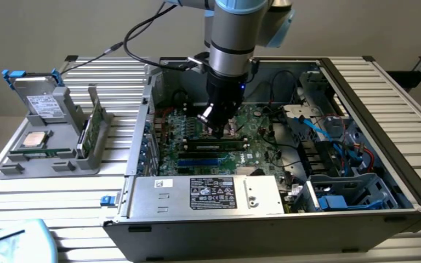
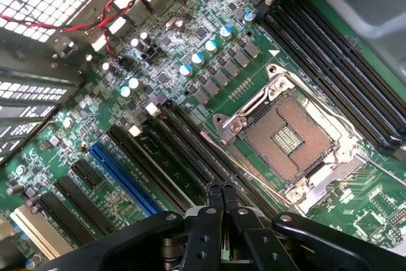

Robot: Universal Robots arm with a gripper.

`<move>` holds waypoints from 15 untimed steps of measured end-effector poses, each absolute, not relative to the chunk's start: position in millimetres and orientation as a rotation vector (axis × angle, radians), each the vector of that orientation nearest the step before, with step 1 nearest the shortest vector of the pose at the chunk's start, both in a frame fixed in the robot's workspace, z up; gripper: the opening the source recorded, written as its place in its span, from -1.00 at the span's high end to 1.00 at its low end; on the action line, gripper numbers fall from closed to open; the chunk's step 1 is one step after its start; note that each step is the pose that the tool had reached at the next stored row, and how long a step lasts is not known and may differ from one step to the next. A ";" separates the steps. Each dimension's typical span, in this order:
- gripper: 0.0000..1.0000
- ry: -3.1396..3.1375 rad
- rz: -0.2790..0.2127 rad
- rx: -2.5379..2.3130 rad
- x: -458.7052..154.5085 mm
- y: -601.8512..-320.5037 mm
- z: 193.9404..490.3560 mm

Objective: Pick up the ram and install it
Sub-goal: 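Press down the ram until it locks into place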

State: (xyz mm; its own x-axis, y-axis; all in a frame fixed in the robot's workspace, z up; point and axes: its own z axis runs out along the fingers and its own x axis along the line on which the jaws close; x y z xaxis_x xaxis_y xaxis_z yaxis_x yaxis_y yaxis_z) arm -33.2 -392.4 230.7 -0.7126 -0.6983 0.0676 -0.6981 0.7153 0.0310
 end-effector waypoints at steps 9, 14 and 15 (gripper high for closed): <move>0.80 -2.908 -0.012 0.975 -33.2 -392.4 230.5; 0.80 -2.941 -0.015 0.871 -33.2 -392.4 230.3; 0.80 -2.948 -0.016 0.850 -33.2 -392.4 230.3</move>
